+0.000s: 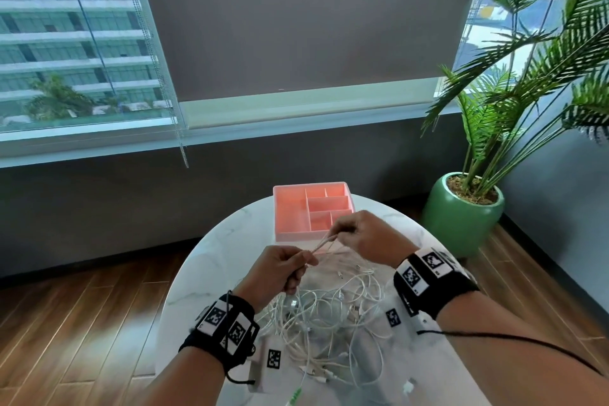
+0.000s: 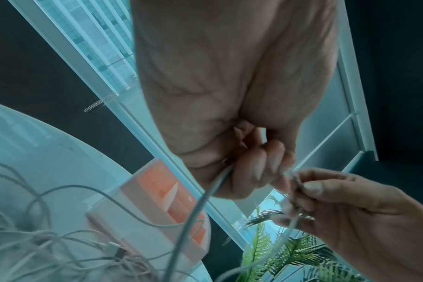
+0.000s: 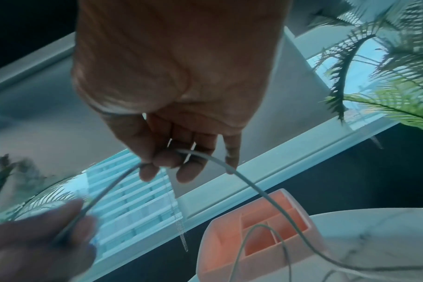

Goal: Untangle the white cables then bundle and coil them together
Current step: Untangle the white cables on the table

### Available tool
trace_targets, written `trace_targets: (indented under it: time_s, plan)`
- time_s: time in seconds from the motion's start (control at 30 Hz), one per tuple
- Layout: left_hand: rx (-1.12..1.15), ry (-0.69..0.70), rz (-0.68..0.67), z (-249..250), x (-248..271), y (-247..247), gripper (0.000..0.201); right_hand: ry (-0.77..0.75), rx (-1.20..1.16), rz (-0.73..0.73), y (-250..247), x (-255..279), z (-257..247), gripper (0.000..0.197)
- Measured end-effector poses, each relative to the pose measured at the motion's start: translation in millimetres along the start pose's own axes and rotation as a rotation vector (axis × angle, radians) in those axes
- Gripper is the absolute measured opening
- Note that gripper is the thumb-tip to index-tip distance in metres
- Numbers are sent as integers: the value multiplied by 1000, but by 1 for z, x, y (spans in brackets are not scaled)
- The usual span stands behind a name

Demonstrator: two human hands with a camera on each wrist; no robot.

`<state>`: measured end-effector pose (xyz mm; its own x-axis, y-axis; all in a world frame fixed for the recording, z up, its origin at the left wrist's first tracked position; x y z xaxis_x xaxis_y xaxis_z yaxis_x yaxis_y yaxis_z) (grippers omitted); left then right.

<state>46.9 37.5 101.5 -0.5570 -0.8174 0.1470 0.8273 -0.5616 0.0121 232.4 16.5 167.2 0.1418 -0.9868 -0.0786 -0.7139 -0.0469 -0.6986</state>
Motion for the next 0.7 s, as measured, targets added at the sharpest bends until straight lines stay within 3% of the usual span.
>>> trace_targets:
  time_s: [0.17,0.23,0.3,0.4,0.5,0.63,0.7]
  plan:
    - [-60,-47,77,-28,17,-26,26,167,-36,202,-42,11,53,17]
    - [-22,-71,88,-36,21,-28,24,247,48,109,-44,19,70,17]
    - [-43,-58,92,-37,20,-24,20,292,140,-75,-29,27,74,15]
    - [-123,-19,65,-30,14,-7,15,180,128,-286,9,32,47,11]
    - [-52,24,118,-21,8,3,11,54,-8,-375,53,28,16,12]
    - [466,32,160,-15,4,5,14,40,-276,-160,78,24,7,25]
    - [516,44,175,-15,2,5,17,32,-354,-109,82,22,1,26]
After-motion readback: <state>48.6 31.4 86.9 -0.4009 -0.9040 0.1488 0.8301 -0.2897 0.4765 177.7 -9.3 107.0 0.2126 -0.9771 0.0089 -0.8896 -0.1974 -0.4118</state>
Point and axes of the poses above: each hand's wrist, its own x-axis away from the middle knuckle, its own y-axis out of the palm, z = x × y, the point moved 5 cm from there along -x, towards the middle knuckle
